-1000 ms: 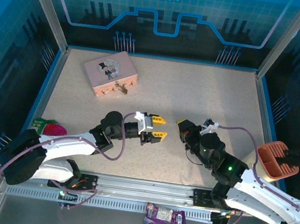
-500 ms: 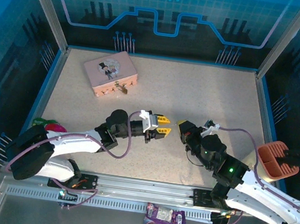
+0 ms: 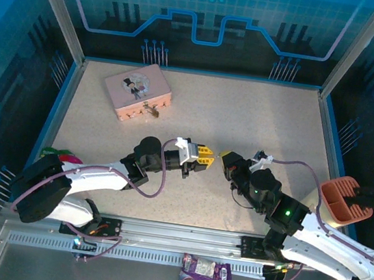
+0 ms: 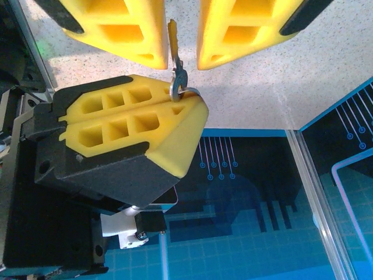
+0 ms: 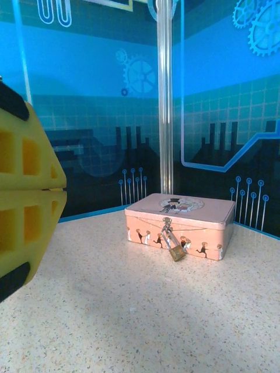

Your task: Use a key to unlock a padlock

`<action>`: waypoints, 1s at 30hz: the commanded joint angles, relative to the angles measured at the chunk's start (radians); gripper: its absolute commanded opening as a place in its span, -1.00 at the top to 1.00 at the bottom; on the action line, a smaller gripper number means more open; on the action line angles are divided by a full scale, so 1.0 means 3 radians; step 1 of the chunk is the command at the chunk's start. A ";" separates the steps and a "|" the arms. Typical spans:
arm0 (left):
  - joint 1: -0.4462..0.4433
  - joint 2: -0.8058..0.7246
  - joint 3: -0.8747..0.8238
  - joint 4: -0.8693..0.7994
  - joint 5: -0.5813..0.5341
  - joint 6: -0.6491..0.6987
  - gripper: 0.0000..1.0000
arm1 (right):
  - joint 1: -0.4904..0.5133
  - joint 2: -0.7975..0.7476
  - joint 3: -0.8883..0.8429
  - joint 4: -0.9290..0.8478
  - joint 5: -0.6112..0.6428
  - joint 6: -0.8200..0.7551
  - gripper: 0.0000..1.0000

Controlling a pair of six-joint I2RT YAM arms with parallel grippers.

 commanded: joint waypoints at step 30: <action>0.0509 -0.0736 0.0670 -0.3117 0.1260 0.0742 1.00 | -0.0200 -0.0794 -0.0711 0.0733 -0.1957 -0.6368 -0.67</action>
